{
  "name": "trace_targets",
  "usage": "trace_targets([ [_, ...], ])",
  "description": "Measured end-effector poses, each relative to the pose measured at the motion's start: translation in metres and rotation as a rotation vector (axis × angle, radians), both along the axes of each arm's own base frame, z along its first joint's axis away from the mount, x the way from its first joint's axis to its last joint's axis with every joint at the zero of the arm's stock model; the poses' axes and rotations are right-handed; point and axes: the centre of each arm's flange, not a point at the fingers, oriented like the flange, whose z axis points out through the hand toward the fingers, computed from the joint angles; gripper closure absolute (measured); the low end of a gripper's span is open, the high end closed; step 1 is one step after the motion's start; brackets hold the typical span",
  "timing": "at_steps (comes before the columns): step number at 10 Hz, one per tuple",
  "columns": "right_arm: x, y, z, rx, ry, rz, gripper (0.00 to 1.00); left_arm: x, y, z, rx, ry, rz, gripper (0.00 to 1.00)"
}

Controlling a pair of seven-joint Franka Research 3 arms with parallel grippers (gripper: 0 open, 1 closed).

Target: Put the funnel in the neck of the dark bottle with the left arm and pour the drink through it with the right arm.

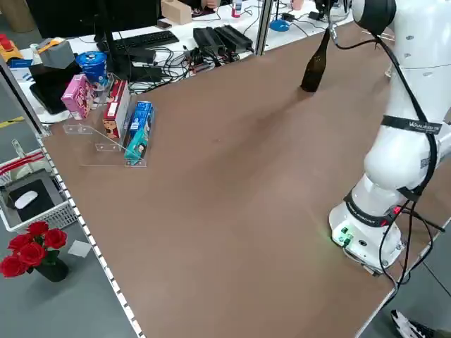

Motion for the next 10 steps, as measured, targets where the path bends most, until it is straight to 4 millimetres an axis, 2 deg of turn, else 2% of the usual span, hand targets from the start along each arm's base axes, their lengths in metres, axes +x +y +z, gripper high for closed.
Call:
trace_targets([
  [2, 0.003, 0.004, -0.049, 0.097, -0.084, 0.081, 0.0, 0.0, 0.005, 0.014, 0.006, -0.008, -0.01, 0.21],
  [3, 0.004, 0.008, -0.07, 0.136, -0.132, 0.119, 0.0, -0.004, 0.017, 0.024, 0.066, 0.001, -0.078, 0.07],
  [4, 0.003, 0.012, -0.089, 0.177, -0.181, 0.156, 0.0, -0.011, 0.033, 0.033, 0.134, 0.016, -0.185, 0.01],
  [5, 0.001, 0.016, -0.107, 0.21, -0.222, 0.192, 0.0, -0.011, 0.051, 0.04, 0.149, 0.038, -0.288, 0.02],
  [6, -0.002, 0.018, -0.125, 0.241, -0.252, 0.218, 0.0, -0.001, 0.075, 0.041, 0.131, 0.043, -0.38, 0.03],
  [8, -0.005, 0.02, -0.154, 0.31, -0.29, 0.249, 0.0, 0.019, 0.113, 0.025, 0.083, 0.049, -0.524, 0.1],
  [10, -0.003, 0.021, -0.176, 0.362, -0.288, 0.246, 0.0, 0.024, 0.13, 0.003, -0.028, 0.033, -0.6, 0.14],
])
